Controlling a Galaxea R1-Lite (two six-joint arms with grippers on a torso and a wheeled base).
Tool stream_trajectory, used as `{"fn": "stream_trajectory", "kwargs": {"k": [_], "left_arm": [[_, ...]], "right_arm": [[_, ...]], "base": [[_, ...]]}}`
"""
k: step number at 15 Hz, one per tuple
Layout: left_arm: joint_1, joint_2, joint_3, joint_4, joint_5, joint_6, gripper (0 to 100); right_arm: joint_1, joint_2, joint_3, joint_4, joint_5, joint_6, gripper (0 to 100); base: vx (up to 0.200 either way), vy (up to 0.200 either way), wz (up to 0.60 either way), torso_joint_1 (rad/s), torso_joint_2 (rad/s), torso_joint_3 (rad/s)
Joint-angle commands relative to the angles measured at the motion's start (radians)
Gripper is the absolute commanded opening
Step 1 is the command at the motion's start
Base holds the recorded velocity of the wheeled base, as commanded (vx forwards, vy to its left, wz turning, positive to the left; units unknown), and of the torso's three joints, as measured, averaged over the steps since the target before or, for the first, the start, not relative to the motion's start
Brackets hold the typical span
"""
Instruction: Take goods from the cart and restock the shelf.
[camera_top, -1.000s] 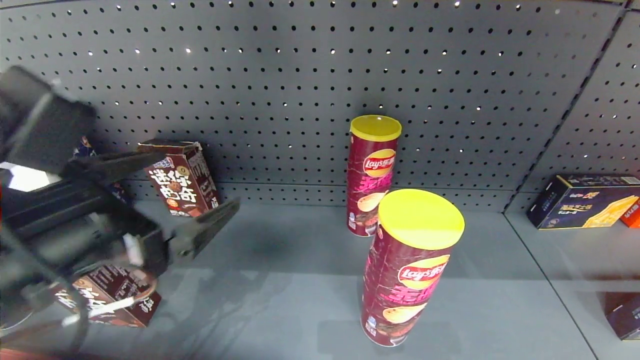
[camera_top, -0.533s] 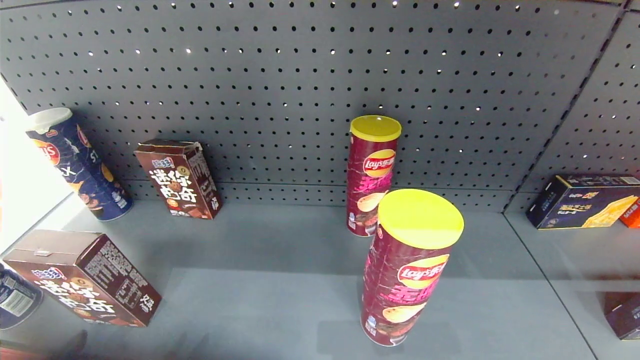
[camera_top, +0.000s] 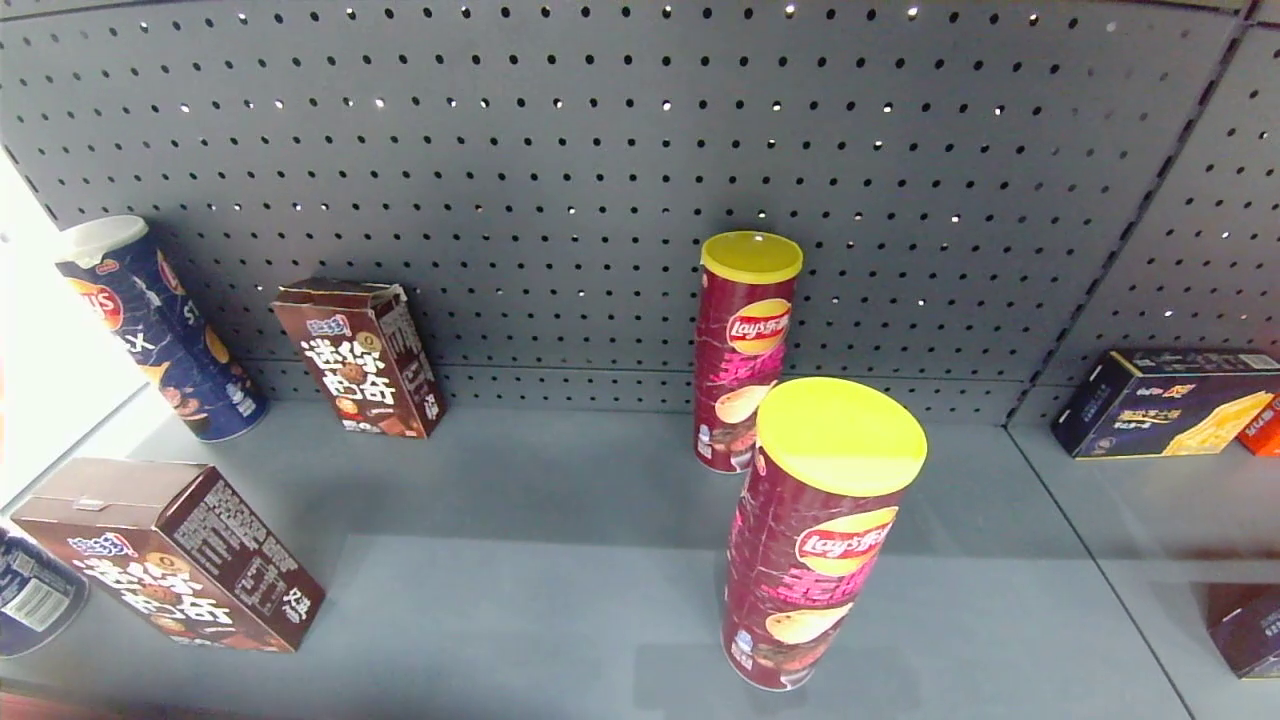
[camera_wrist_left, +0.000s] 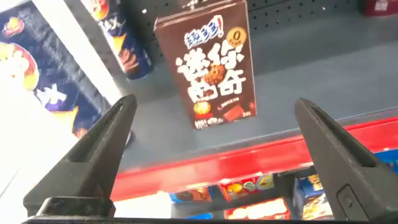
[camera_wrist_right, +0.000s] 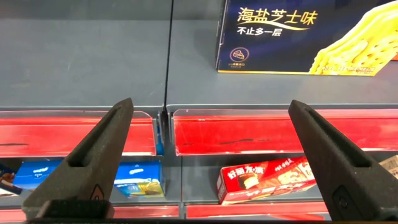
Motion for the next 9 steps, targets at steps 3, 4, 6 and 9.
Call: {"fn": "stream_trajectory", "kwargs": {"k": [3,4,6,9], "left_arm": [[0.339,-0.012,0.165,0.007,-0.454,-0.098,100],[0.345,-0.040,0.167,-0.002,-0.453,-0.130,100],[0.323,-0.063,0.168,-0.013,-0.454,-0.216,100],[0.322,-0.064,0.170,-0.017,-0.456,-0.273,100]], "right_arm": [[0.000,0.002,0.000,0.000,0.000,0.000,100],[0.000,0.002,0.000,0.000,0.000,0.000,100],[0.000,0.002,0.000,0.000,0.000,0.000,100],[0.000,0.002,0.000,0.000,0.000,0.000,100]], "base": [[0.000,0.000,0.00,0.000,0.00,0.000],[0.000,0.000,0.00,0.000,0.00,0.000],[0.000,0.000,0.00,0.000,0.00,0.000],[0.000,0.000,0.00,0.000,0.00,0.000]]}}
